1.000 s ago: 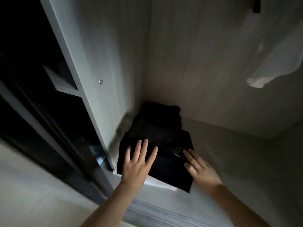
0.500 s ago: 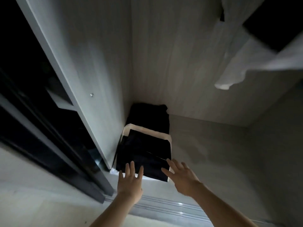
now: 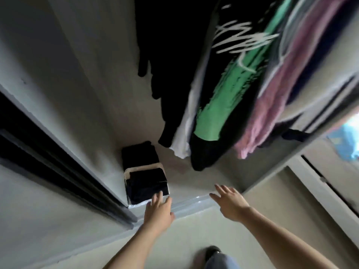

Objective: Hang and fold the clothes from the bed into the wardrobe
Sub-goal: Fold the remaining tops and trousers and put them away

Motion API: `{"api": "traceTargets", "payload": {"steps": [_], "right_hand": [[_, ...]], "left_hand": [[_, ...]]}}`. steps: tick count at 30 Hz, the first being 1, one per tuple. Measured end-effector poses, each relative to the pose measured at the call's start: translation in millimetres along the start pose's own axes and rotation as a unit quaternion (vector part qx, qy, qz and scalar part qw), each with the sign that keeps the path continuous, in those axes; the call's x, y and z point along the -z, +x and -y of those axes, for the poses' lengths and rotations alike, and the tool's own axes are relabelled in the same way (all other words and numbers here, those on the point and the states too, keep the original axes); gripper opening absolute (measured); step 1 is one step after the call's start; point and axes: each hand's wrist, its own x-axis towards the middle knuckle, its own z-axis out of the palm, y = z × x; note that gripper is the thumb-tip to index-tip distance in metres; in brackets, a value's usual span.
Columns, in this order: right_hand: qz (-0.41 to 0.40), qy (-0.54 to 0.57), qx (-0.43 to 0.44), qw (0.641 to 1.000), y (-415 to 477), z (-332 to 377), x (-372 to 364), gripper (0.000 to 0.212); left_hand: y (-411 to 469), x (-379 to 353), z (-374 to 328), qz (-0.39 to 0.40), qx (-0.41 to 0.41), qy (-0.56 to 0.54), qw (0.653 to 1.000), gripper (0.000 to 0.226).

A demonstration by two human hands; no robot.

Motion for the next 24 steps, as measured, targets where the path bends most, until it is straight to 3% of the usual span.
{"api": "traceTargets", "payload": {"steps": [6,10,13,20,24], "right_hand": [[-0.049,0.089,-0.129,0.986,-123,-28,36,0.059],[-0.094,0.094,-0.187,0.973,-212,-51,39,0.059],[-0.102,0.101,-0.258,0.955,-299,-76,28,0.059],[-0.135,0.129,-0.475,0.86,-559,-111,-26,0.053],[-0.18,0.146,-0.573,0.787,-668,-100,-55,0.05]], "left_hand": [[-41,72,-68,-0.042,-0.122,0.046,0.991,0.038],[-62,98,-148,-0.032,-0.212,0.088,0.973,0.035],[-84,118,-234,-0.075,-0.283,0.13,0.947,0.035],[-194,83,-481,-0.131,-0.488,0.115,0.855,0.038],[-265,46,-578,-0.138,-0.587,0.082,0.793,0.04]]}}
